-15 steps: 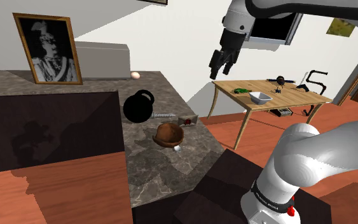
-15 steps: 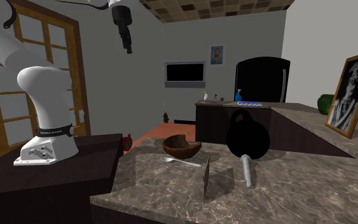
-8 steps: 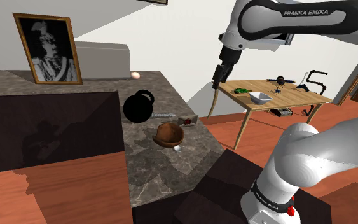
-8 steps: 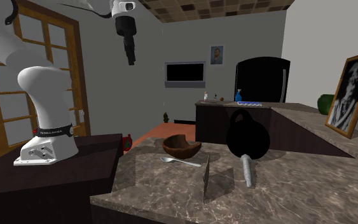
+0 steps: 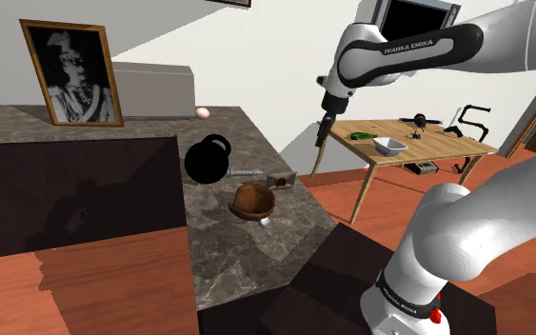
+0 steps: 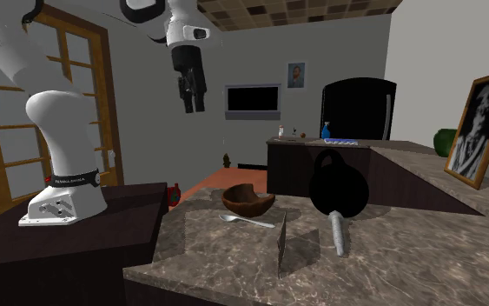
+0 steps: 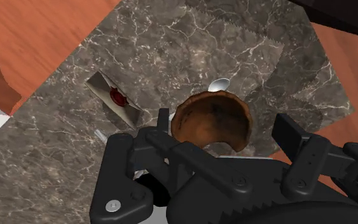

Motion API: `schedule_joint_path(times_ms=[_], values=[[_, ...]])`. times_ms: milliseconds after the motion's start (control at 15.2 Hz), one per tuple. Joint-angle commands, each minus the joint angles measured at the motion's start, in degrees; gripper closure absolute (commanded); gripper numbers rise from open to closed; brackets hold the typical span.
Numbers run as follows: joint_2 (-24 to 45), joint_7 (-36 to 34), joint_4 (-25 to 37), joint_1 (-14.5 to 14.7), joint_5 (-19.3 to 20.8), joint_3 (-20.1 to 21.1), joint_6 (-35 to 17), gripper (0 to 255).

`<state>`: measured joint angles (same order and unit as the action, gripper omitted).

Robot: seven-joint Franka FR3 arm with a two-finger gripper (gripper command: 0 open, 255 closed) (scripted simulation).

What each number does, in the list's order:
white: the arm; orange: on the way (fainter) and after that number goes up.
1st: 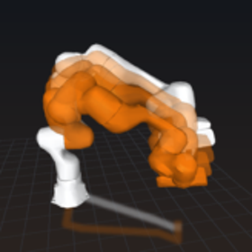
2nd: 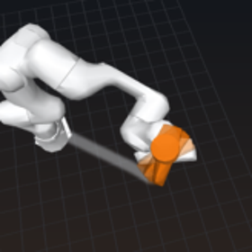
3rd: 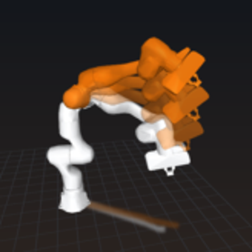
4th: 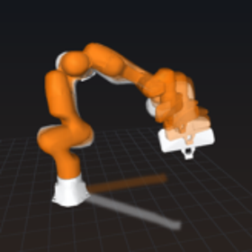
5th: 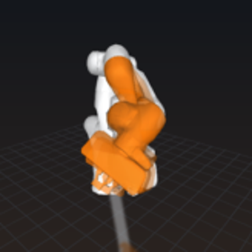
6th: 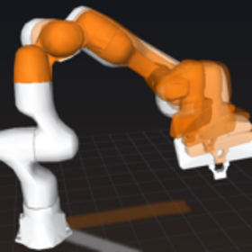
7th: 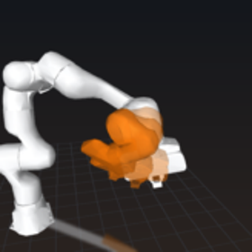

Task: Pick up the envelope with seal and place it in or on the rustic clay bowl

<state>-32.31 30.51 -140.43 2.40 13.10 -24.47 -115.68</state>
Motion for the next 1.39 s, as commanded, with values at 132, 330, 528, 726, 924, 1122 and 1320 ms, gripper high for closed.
schedule_joint_path(times_ms=[132, 330, 528, 726, 924, 1122, 1320], values=[[8.19, 9.99, 1.22, 2.50, -0.84, -6.22, -6.73, 0], [15.26, 18.29, 3.38, 4.80, -3.57, -10.70, -10.98, 0], [23.36, 27.83, 6.33, 7.25, -8.70, -14.83, -14.67, 0], [32.53, 38.77, 10.14, 8.61, -16.53, -17.43, -17.28, 0], [41.95, 49.70, 14.87, 7.06, -25.18, -16.80, -18.41, 0], [50.41, 58.57, 20.35, 3.26, -31.72, -13.65, -18.56, 0], [57.97, 65.29, 26.42, -0.84, -35.86, -10.01, -18.28, 0]])
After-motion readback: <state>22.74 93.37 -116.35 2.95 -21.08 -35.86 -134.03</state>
